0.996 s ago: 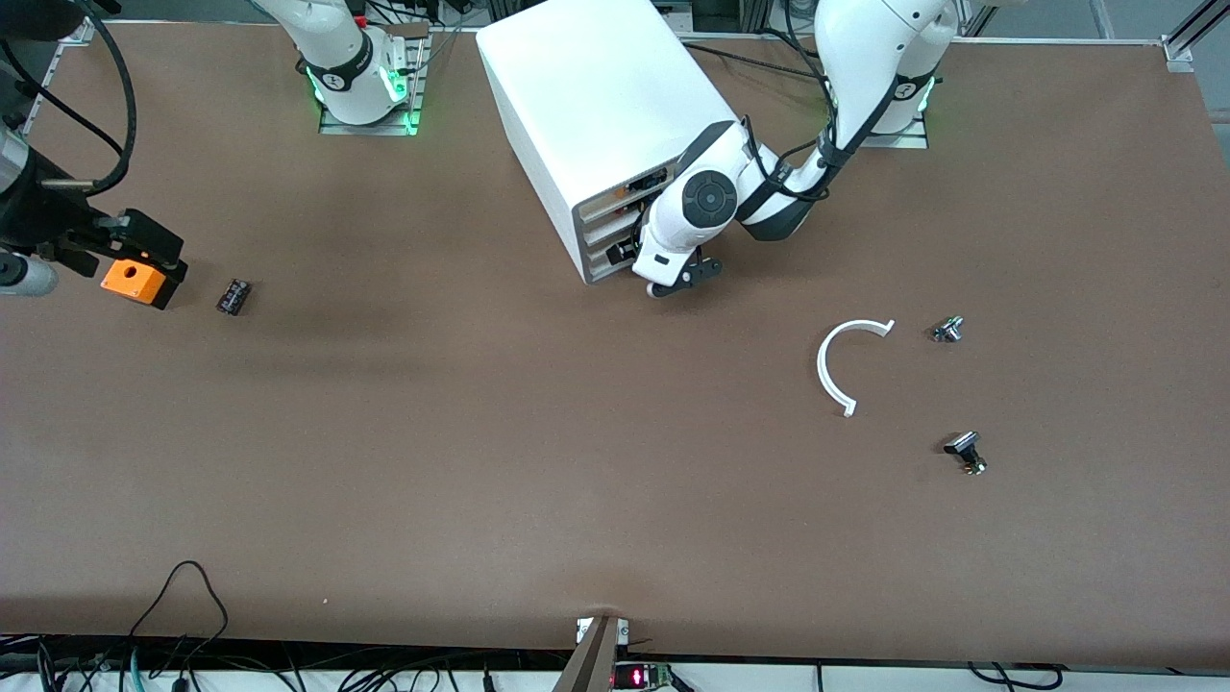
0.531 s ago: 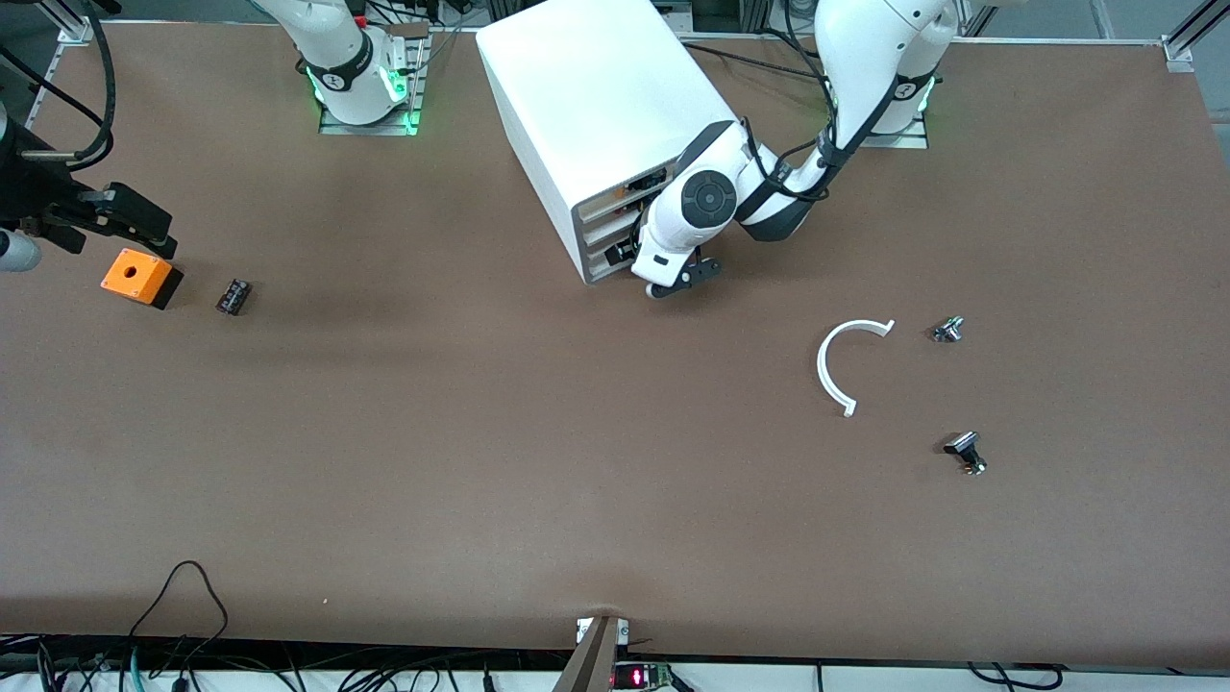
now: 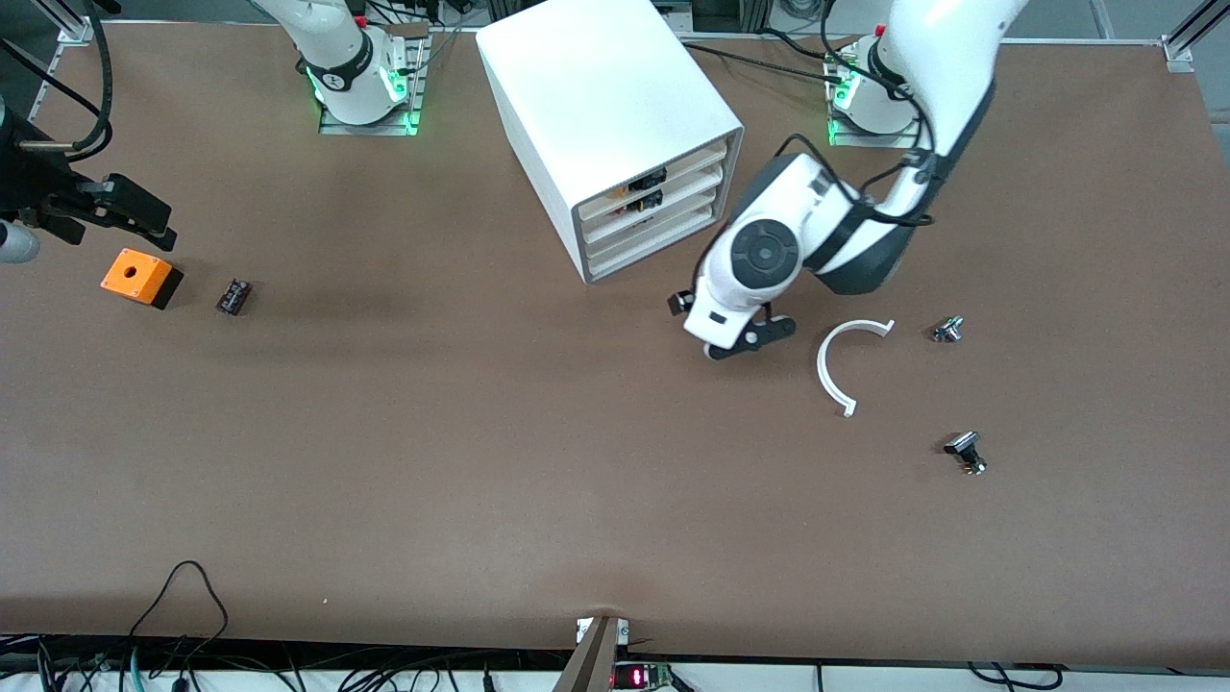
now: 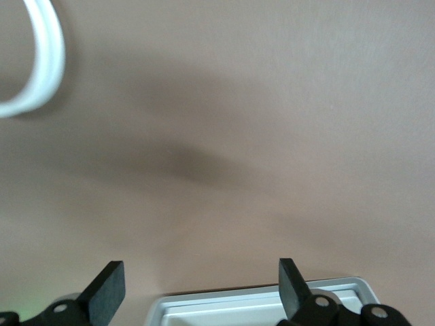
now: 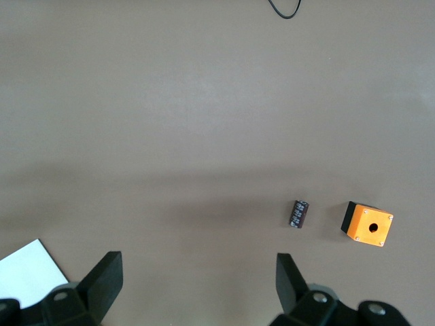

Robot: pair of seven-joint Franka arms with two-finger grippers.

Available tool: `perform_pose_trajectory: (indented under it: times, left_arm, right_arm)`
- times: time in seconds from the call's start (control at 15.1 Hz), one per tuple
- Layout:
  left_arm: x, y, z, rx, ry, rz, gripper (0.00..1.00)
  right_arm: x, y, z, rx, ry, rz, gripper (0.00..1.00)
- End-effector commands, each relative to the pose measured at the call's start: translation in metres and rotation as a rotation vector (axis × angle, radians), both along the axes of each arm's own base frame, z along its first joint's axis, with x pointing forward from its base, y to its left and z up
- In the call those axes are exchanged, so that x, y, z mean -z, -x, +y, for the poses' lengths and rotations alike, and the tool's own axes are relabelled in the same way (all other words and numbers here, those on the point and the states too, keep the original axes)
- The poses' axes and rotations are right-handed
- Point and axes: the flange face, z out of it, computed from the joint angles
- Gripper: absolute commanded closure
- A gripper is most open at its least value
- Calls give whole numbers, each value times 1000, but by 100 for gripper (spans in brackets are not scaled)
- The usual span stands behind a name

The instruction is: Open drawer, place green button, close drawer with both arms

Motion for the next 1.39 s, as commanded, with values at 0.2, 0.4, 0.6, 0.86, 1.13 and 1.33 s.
perform_pose_trajectory:
  times: [0.2, 0.4, 0.6, 0.86, 1.13, 1.33]
  left_arm:
    - [-106, -48, 68, 227, -92, -46, 1]
    - [-144, -53, 92, 347, -85, -88, 1]
    - [-182, -51, 141, 430, -78, -127, 1]
    - [-213, -28, 217, 468, 70, -219, 1]
    - [-222, -7, 258, 486, 34, -328, 1]
    - [-234, 1, 251, 494, 32, -345, 1]
  right_arm:
    - [-6, 4, -1, 14, -7, 1, 0]
    - [-5, 3, 0, 12, -43, 2, 0]
    - [-5, 3, 0, 9, -43, 2, 0]
    - [-5, 3, 1, 18, -45, 0, 0]
    - [-6, 3, 1, 16, -44, -4, 0]
    - [-6, 3, 1, 16, -43, -3, 0]
